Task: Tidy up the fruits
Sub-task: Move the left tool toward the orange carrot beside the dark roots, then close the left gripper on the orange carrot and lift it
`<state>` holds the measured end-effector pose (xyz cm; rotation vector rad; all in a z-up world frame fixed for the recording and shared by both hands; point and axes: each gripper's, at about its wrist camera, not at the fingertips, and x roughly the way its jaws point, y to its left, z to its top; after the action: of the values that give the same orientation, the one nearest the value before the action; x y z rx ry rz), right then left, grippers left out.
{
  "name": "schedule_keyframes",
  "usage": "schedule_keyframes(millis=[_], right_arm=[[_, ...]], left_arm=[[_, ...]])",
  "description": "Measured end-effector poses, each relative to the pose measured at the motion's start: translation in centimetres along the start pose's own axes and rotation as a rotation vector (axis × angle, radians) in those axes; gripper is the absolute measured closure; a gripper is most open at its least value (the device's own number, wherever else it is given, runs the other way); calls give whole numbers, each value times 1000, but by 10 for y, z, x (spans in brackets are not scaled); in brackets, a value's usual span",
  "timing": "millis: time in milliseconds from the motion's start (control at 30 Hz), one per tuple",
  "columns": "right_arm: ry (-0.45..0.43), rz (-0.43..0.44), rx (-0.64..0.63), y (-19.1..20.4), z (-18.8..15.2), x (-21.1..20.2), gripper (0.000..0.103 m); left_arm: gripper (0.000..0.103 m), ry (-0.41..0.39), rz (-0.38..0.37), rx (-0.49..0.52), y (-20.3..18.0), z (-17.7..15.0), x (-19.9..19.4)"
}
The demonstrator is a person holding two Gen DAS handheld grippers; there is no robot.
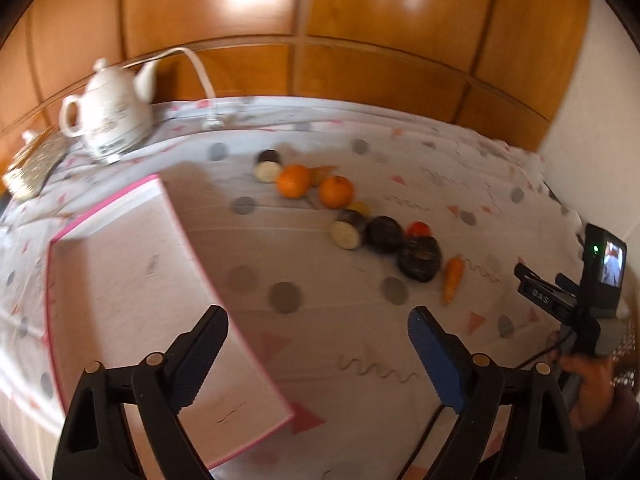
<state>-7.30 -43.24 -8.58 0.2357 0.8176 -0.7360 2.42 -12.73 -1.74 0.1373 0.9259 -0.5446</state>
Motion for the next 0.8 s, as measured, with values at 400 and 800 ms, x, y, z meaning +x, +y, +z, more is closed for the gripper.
schedule_keyframes(millis=[400,800], right_arm=[[24,-33,85,-28,-4,16,8],[19,9,116,-31,-6,22,7]], left_arm=[[53,154,-179,163,-74,11,60],[62,203,-195,273,-135,16,119]])
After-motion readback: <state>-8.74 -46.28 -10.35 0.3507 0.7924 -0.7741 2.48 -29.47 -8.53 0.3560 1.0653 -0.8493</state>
